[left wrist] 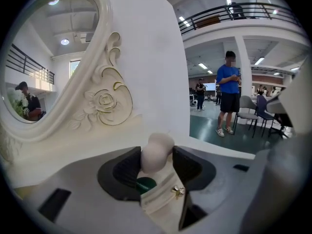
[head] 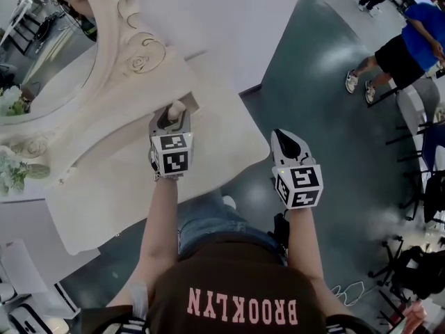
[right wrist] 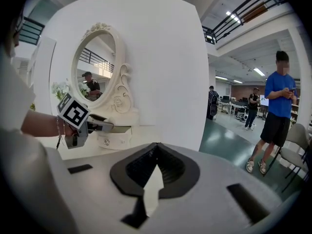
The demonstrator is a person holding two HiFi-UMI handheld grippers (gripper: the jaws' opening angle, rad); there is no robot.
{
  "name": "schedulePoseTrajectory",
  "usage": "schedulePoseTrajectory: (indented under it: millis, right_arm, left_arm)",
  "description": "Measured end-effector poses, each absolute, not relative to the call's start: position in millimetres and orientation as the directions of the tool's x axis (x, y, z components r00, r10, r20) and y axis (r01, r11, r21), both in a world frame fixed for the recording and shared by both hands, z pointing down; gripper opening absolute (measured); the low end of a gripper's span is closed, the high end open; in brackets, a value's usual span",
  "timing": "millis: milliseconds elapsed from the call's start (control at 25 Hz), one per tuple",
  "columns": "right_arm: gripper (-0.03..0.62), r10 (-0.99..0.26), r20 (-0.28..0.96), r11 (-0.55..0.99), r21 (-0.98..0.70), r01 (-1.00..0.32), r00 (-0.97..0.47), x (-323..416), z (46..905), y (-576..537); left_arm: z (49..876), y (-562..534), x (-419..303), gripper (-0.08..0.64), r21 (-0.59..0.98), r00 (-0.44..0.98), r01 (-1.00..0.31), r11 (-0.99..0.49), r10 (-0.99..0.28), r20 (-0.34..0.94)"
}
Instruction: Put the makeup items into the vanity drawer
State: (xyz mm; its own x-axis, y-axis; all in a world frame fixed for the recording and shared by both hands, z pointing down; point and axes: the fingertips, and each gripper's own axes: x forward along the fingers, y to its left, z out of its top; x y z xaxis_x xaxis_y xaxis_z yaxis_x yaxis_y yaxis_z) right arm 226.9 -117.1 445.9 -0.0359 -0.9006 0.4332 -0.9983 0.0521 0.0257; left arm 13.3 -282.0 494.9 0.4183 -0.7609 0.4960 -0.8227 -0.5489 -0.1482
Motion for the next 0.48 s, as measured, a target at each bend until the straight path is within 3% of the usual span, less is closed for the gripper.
schedulePoseTrajectory:
  millis: [120, 240, 480]
  right_arm:
    - [-0.005, -0.896, 0.444, 0.040, 0.027, -0.999, -0.024, 230.7, 449.3, -114.9]
    - [-0.005, -0.893, 0.449, 0.025, 0.025, -0.999, -0.012, 235.9, 451.2, -113.4]
    - [-0.005, -0.895, 0.447, 0.018, 0.021, -1.000, -0.007, 241.6, 452.1, -114.5]
  left_arm:
    - [493.9, -289.2, 18.8, 0.204, -0.162, 0.403, -0.831, -0.532, -0.776, 0.485]
    - [493.4, -295.9, 23.0, 0.288, -0.154, 0.403, -0.838, -0.523, -0.785, 0.470]
    - [496.3, -296.0, 26.5, 0.302, -0.115, 0.413, -0.844, -0.524, -0.771, 0.484]
